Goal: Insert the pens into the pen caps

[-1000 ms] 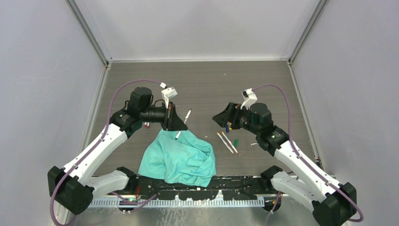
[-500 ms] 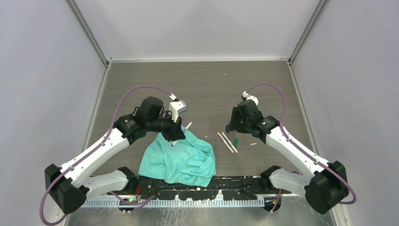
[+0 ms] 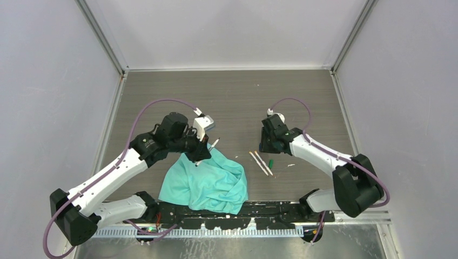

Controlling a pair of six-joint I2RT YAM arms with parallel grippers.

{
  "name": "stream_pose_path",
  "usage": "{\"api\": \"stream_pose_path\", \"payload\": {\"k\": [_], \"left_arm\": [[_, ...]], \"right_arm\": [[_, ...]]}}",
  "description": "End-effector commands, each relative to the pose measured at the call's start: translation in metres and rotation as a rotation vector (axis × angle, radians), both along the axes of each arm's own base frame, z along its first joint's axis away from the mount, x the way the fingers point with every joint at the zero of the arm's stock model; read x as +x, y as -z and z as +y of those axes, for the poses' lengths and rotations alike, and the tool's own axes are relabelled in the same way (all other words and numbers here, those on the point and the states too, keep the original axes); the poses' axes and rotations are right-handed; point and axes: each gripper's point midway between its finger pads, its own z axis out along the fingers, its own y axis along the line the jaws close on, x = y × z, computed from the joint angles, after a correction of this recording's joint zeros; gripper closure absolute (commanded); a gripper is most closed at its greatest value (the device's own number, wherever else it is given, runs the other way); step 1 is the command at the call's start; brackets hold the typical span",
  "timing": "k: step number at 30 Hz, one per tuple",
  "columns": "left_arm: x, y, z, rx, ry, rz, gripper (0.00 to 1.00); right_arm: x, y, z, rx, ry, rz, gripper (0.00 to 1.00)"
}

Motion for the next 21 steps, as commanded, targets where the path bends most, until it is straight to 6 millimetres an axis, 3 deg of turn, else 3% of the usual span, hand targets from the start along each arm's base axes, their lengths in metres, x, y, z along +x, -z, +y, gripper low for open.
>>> {"api": "stream_pose_path", "payload": {"k": [1,13,21], "left_arm": [[0.002,-0.01,0.0,-0.018,0.006,-0.056,1.0],[0.003,-0.011,0.0,-0.021,0.005,-0.059,1.0],[0.002,-0.011,-0.002,-0.026,0.014,-0.052,1.0]], "right_arm": [[0.038,-0.021,0.021,0.046,-0.032,-0.113,0.62],[0.052,0.006,0.023,-0.031,-0.062,-0.081,0.72],[0.053,0.018,0.019,-0.067,-0.069,-0.059,0.71]]}}
